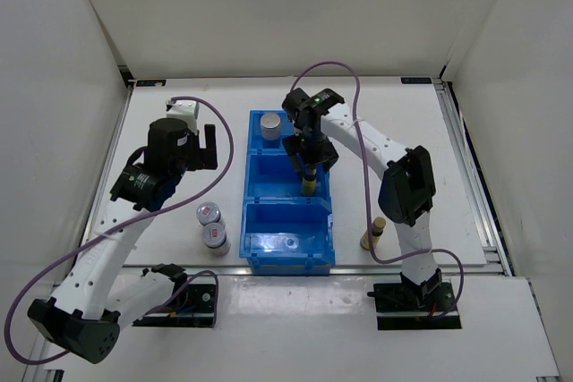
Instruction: Organize the condiment bottles
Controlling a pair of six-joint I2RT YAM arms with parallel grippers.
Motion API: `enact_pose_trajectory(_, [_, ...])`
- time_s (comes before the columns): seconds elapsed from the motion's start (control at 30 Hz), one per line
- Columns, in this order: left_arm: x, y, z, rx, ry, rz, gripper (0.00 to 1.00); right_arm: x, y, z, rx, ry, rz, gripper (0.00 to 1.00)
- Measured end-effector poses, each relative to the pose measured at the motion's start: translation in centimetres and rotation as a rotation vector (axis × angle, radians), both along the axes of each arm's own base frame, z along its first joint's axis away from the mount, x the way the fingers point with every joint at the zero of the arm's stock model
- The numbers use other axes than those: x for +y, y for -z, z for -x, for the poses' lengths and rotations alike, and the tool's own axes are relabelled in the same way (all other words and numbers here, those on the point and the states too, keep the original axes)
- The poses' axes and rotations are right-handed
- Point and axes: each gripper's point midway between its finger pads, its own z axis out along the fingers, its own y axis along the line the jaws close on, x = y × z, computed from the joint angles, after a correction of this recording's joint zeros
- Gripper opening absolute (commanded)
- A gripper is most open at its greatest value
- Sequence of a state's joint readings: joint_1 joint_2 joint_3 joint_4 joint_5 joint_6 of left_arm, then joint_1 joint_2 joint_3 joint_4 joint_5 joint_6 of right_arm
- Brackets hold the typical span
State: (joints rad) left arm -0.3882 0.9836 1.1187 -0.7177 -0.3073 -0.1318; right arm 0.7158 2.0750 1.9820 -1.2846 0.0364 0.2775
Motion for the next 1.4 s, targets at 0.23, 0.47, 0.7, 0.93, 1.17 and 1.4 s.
enact_pose_trajectory(0.23, [0.1, 0.4, 0.3, 0.008, 0.001, -0.003, 1.0, -0.8, -1.2, -0.8, -0.058, 0.013, 0.034, 1.0])
enact_pose_trajectory(0.47, [0.1, 0.6, 0.3, 0.013, 0.001, -0.004, 1.0, -5.1, -9.4, 0.3, -0.27, 0.186, -0.063, 1.0])
enact_pose_trajectory(0.7, [-0.1, 0.9, 0.2, 0.024, 0.011, -0.003, 1.0, -15.5, -7.9, 8.1, -0.14, 0.513, -0.06, 1.0])
enact_pose_trajectory(0.93, [-0.4, 1.8, 0.3, 0.051, 0.024, -0.006, 1.0, -15.2, -4.0, 11.9, 0.044, 0.518, -0.024, 0.97])
enact_pose_trajectory(1.17, [-0.4, 2.5, 0.5, 0.066, 0.027, -0.009, 1.0, -14.9, -1.3, 14.9, 0.2, 0.529, -0.011, 0.83])
enact_pose_trajectory(1.4, [-0.1, 2.6, 1.1, 0.066, 0.027, -0.009, 1.0, -14.5, 0.2, 16.2, 0.329, 0.538, -0.009, 0.61])
